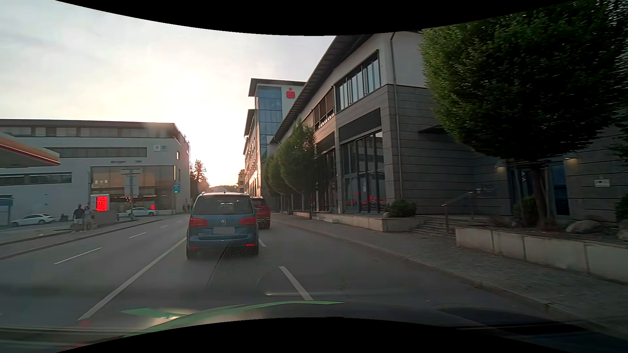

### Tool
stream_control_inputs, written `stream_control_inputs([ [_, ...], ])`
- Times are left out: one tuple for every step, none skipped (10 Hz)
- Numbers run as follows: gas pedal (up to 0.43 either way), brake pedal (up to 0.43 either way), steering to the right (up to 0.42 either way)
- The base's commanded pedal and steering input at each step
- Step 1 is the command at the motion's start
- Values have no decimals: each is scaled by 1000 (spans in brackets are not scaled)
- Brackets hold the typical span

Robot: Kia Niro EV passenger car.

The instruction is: Follow the waypoints while adhering to traffic rules and regulations

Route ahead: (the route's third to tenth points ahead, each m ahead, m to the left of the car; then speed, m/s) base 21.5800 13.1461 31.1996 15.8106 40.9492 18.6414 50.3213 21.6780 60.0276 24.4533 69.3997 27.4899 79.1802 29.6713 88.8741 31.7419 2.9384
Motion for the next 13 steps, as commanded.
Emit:
stream_control_inputs([
  [0,0,-551],
  [0,0,-516],
  [0,0,-457],
  [0,0,-400],
  [0,0,-355],
  [0,0,-300],
  [0,0,-259],
  [0,0,-223],
  [8,0,-175],
  [79,0,-127],
  [87,0,-87],
  [118,0,-51],
  [130,0,-32],
])
